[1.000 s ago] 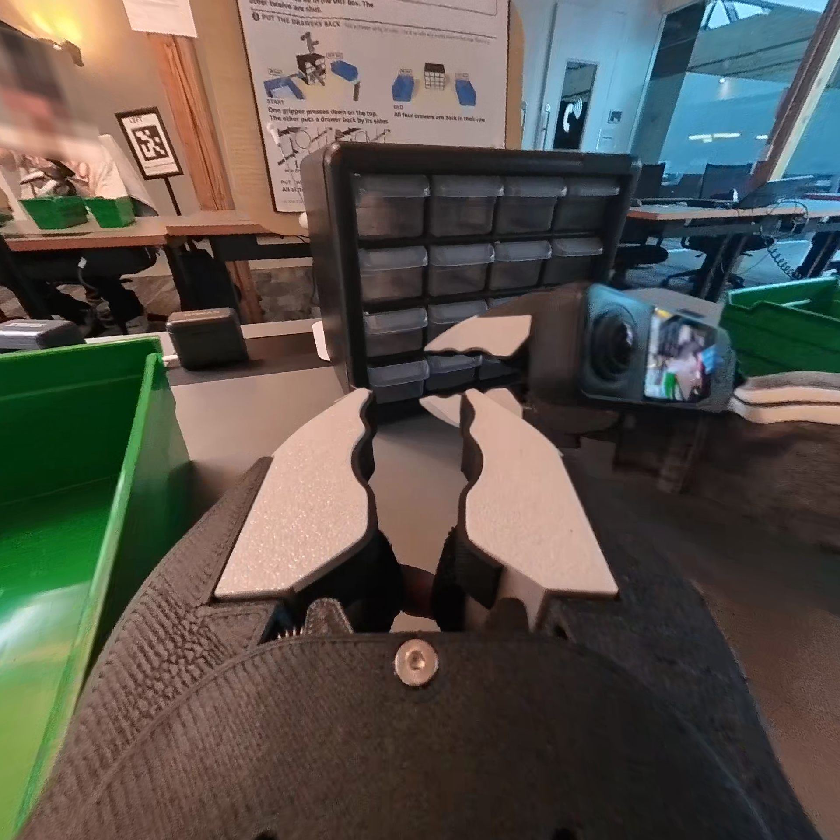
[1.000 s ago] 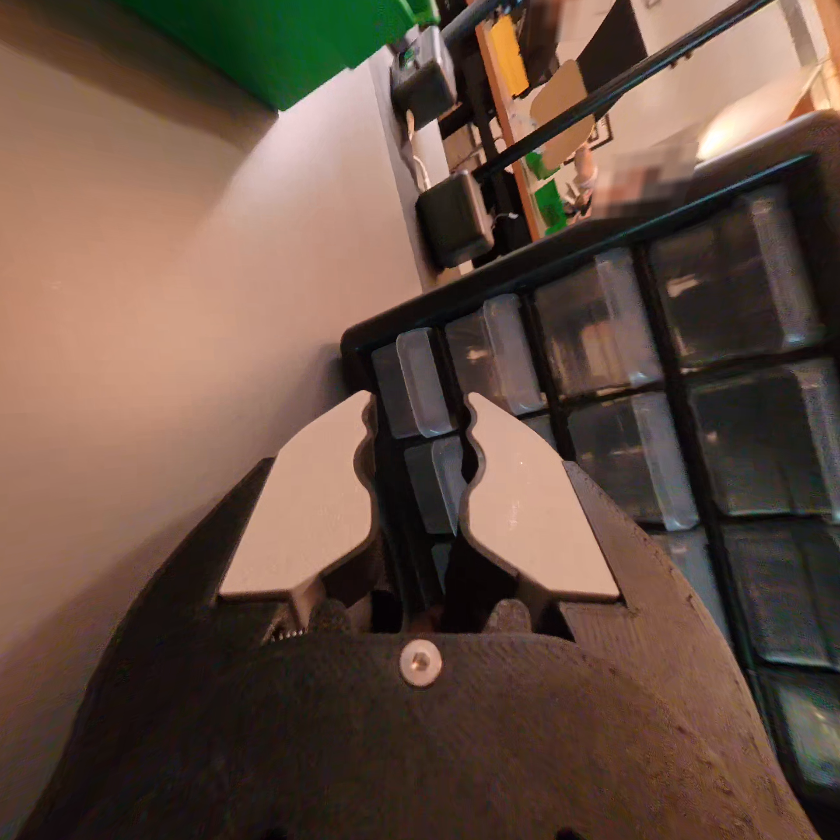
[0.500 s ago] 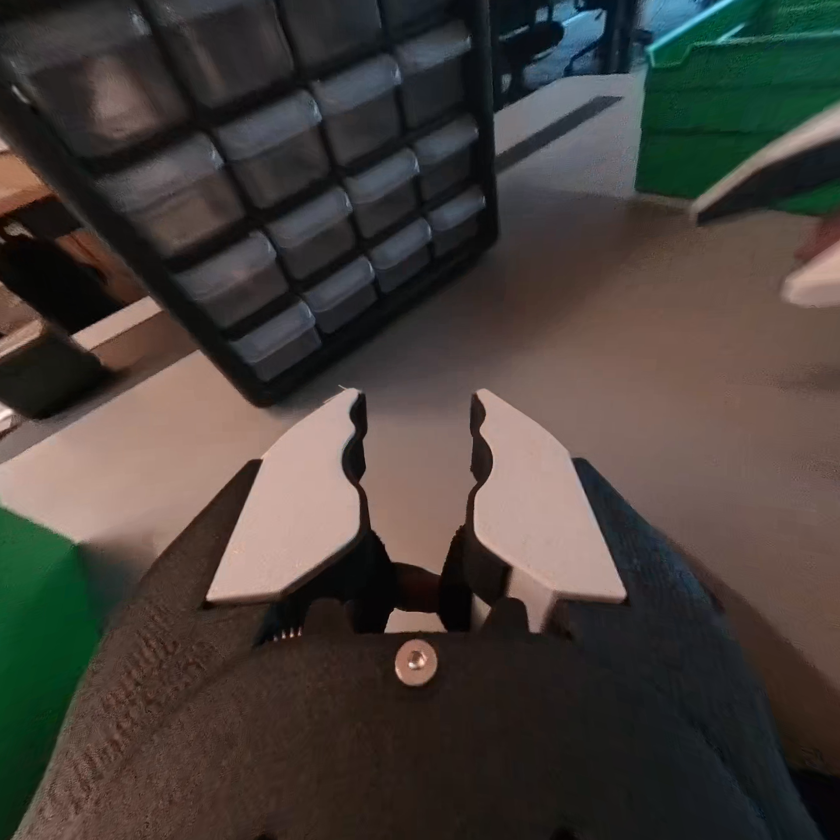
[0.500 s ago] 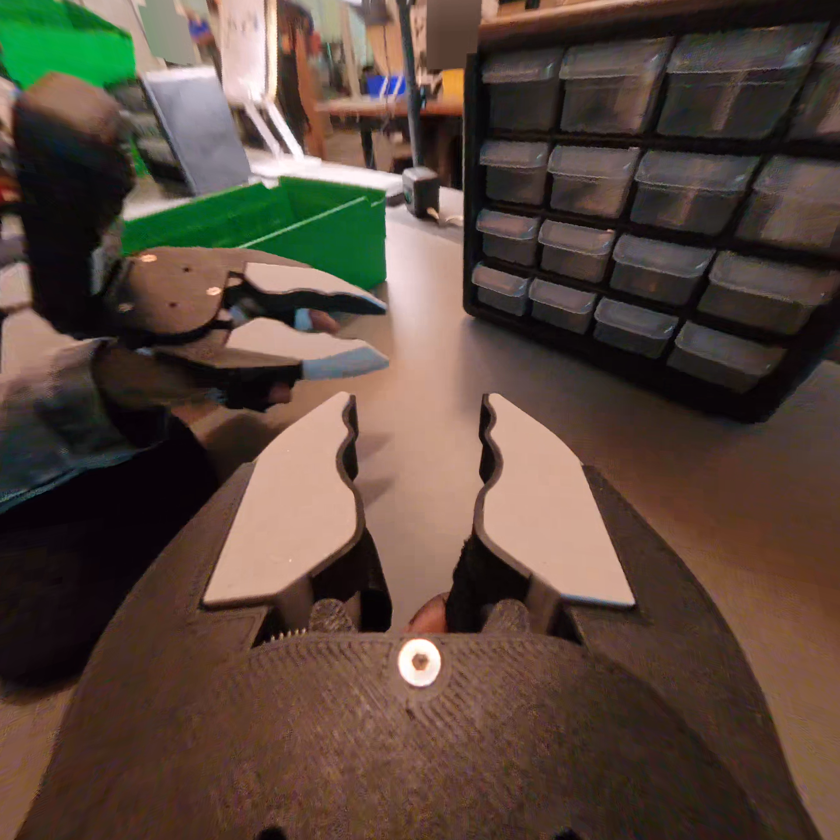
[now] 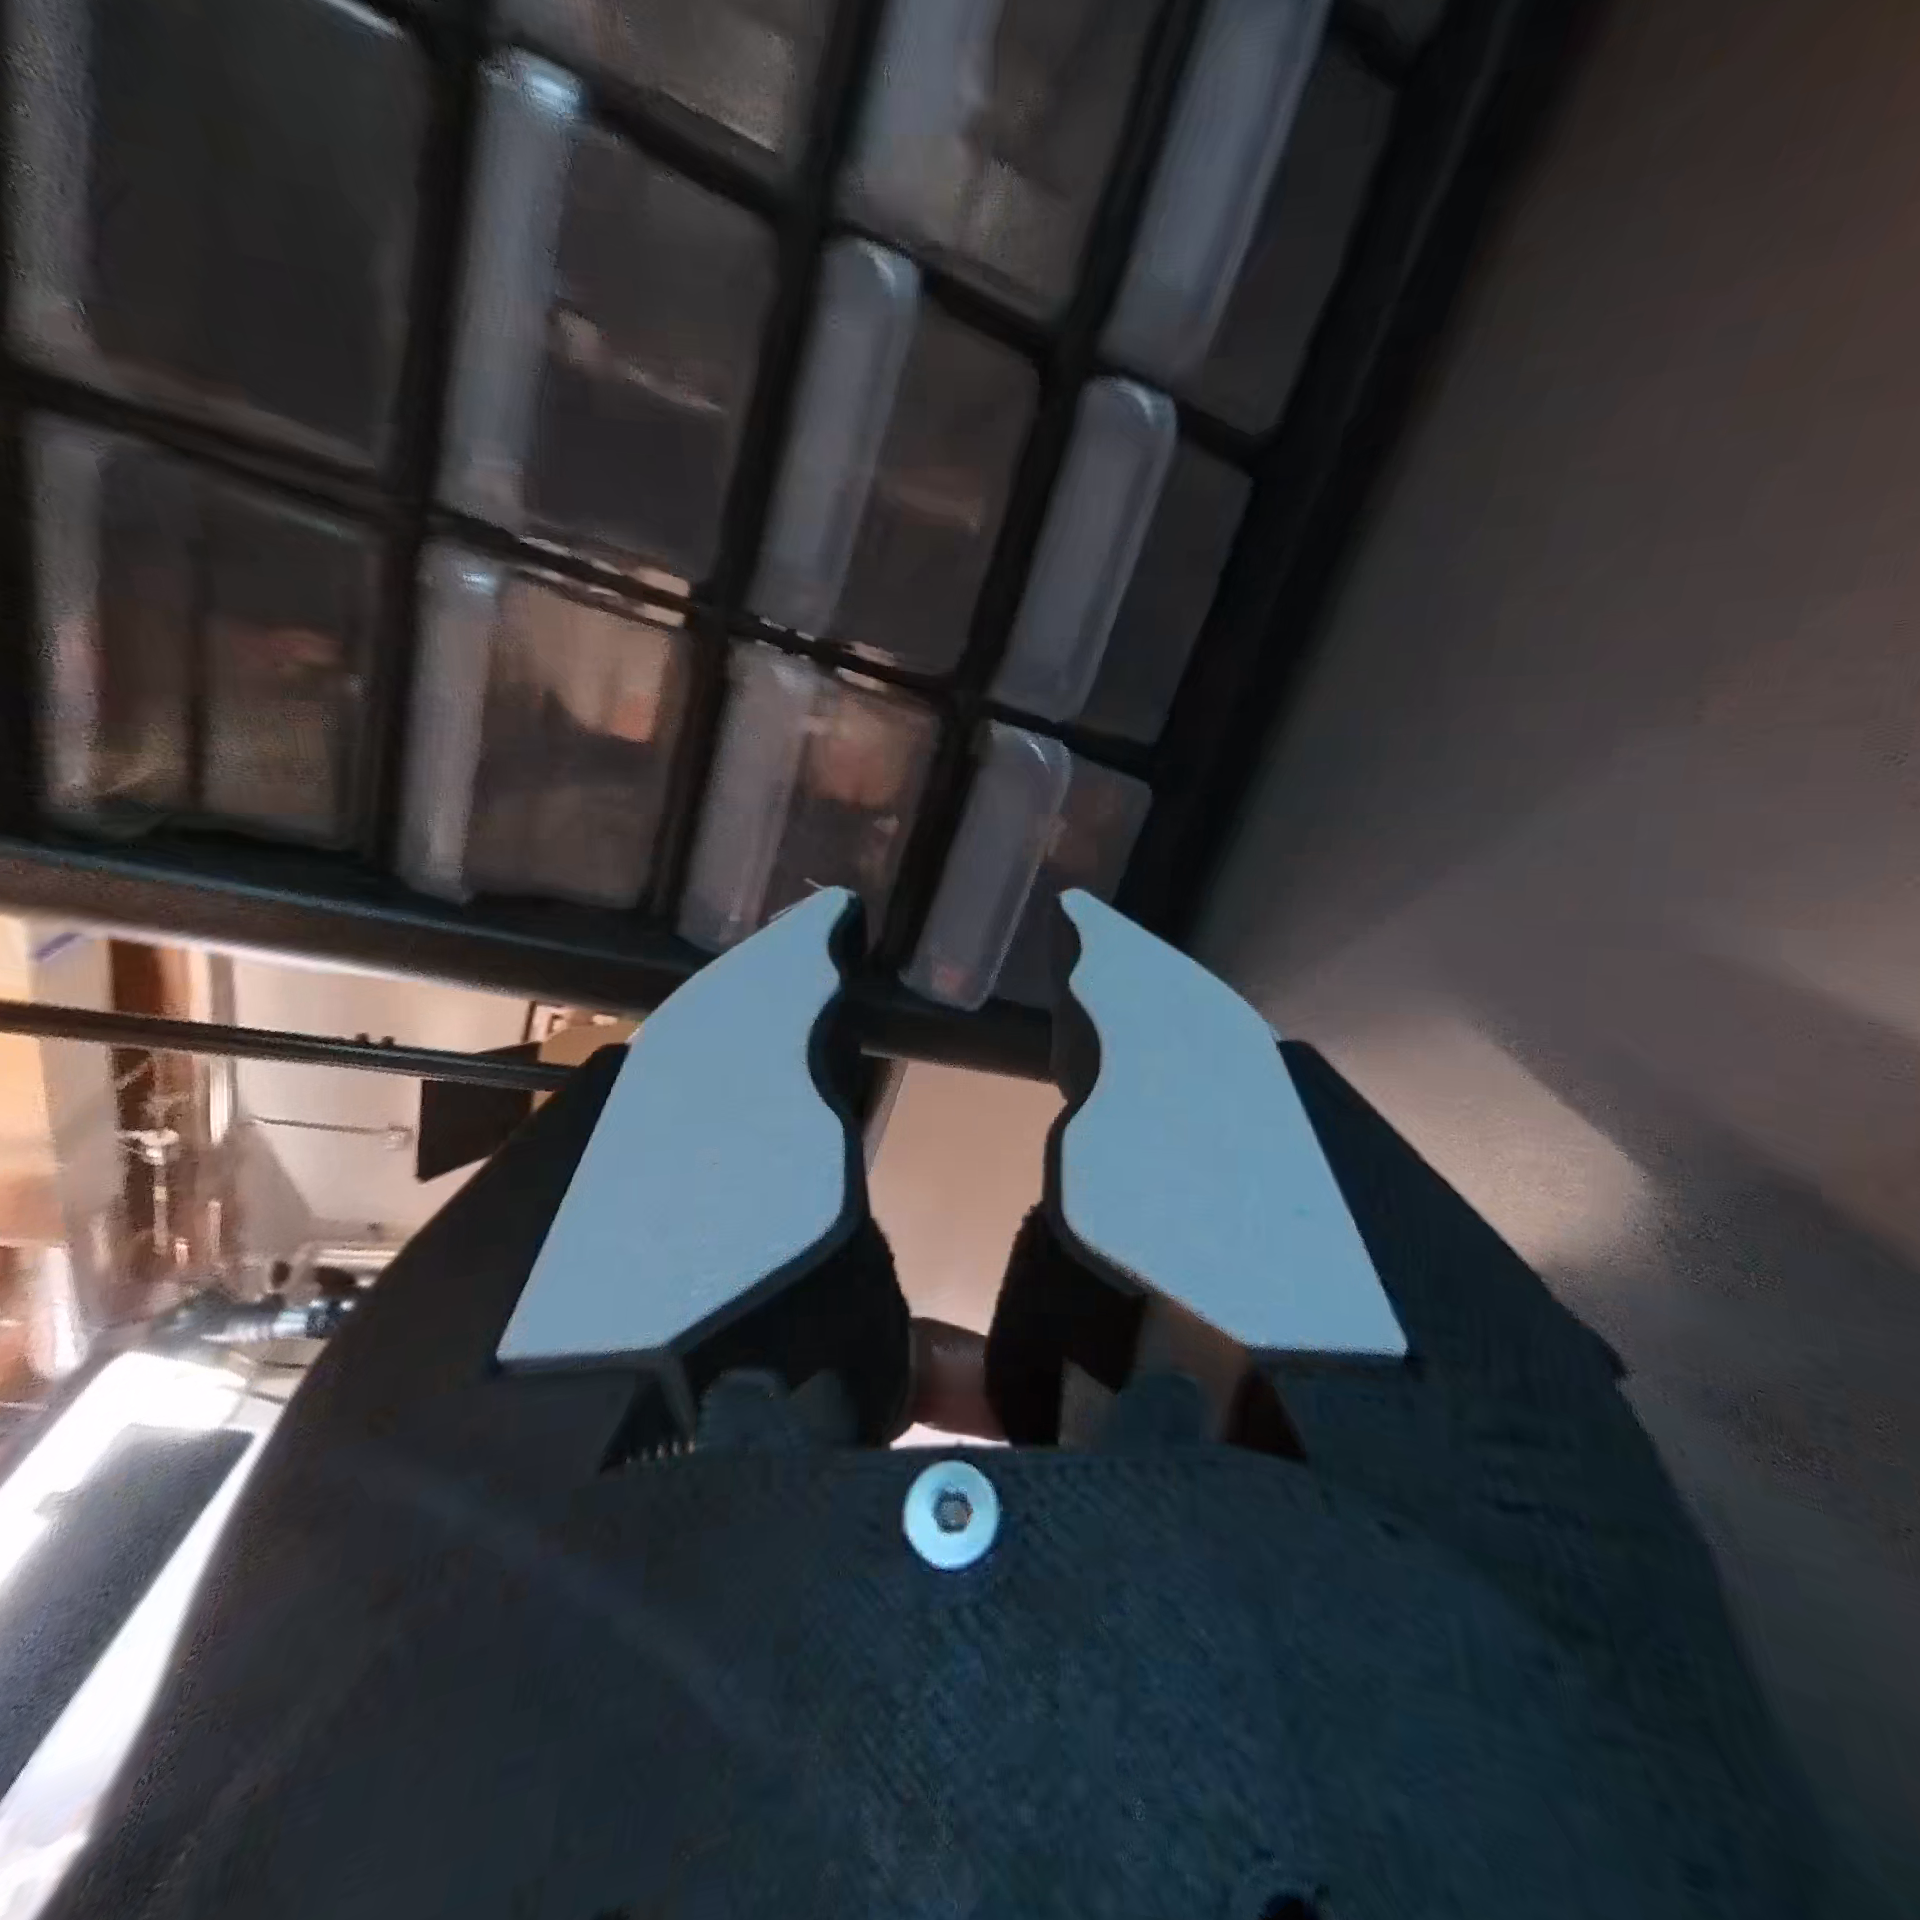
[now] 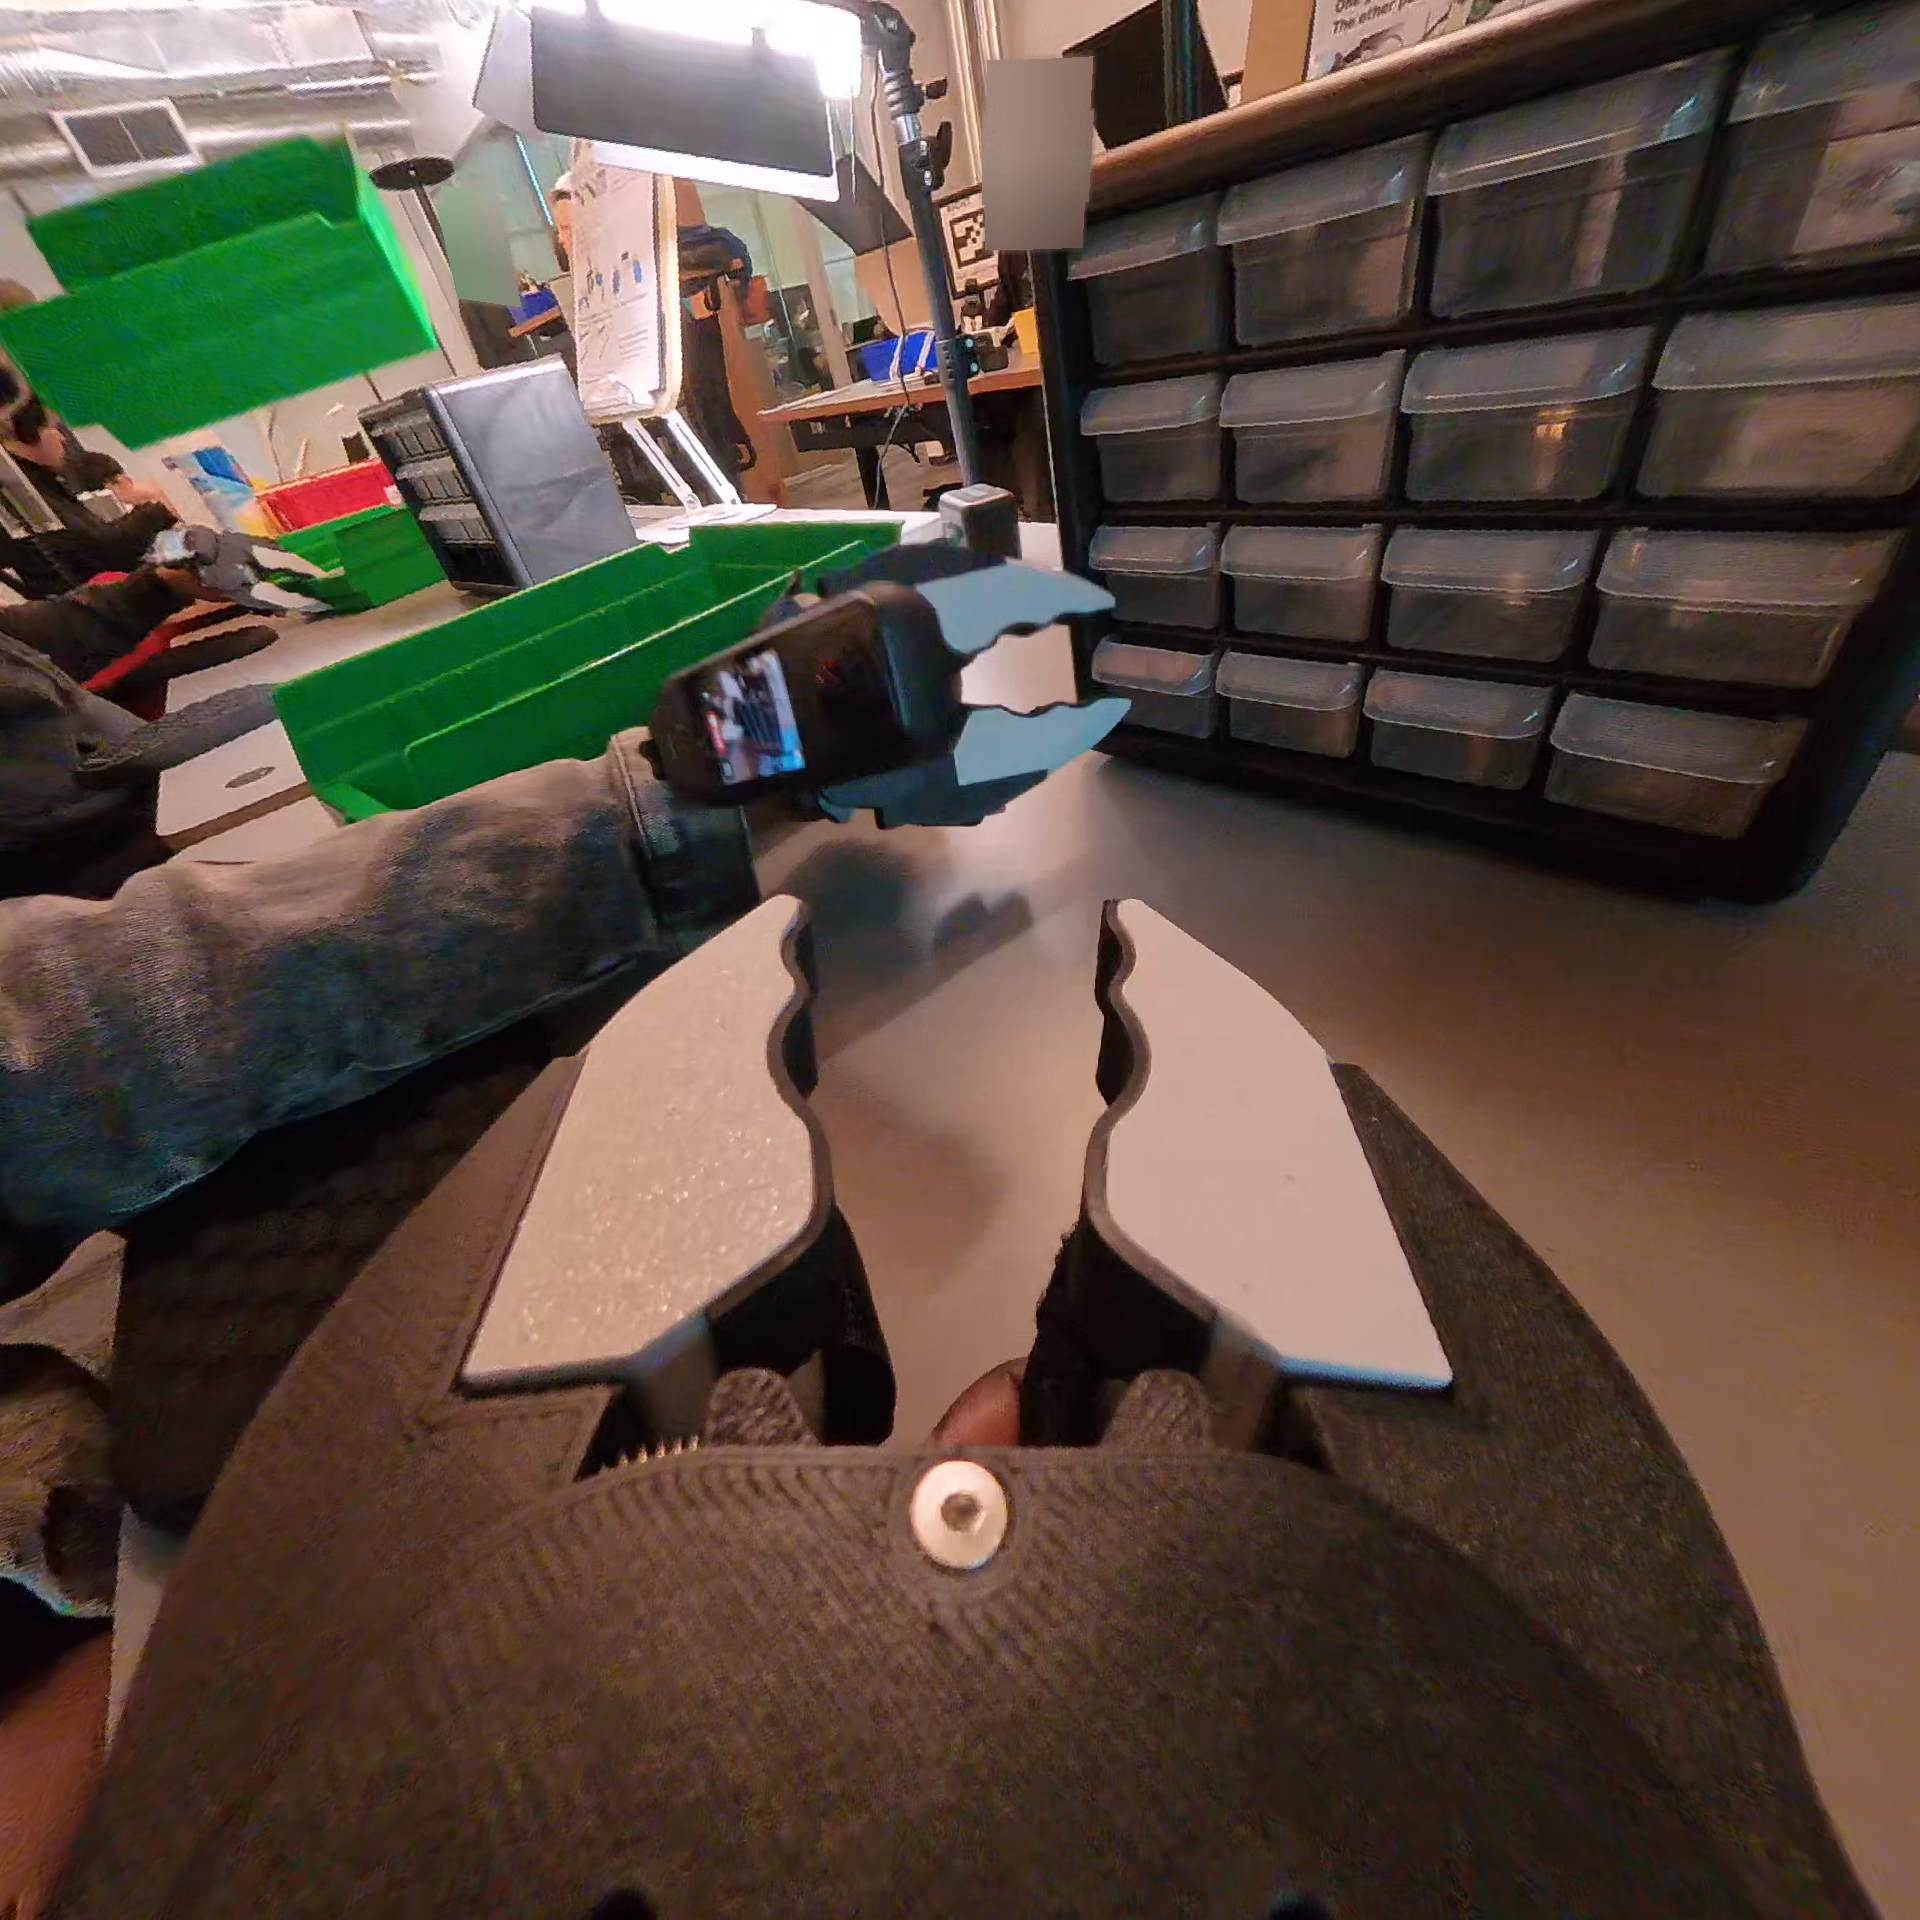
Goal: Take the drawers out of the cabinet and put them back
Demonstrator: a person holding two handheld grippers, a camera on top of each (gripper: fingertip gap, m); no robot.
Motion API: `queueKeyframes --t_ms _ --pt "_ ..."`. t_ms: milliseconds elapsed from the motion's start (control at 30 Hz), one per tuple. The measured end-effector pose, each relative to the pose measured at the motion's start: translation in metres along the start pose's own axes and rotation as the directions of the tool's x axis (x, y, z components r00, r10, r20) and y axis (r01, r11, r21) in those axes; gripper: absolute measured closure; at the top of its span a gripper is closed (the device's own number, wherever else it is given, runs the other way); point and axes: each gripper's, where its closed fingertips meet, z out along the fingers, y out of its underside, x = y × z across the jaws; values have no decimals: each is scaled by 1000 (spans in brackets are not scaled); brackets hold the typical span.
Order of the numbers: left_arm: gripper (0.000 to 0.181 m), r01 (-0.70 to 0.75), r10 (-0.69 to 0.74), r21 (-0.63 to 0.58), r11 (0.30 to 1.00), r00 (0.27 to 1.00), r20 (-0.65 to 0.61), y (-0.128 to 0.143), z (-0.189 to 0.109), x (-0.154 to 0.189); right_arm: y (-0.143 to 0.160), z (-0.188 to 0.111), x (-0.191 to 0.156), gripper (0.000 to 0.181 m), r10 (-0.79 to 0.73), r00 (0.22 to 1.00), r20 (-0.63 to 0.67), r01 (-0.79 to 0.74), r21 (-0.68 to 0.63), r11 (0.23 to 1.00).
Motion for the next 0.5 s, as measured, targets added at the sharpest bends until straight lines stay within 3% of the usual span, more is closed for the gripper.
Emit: queueKeyframes --t_ms 300,500 --pt "154 -195 197 -61 979 980 30 8 17 6 0 -1 8 131 38 999 -21 -38 4 999" --pt "165 -209 214 -68 975 975 65 7 15 3 4 1 10 131 29 999 -30 -29 -15 999"
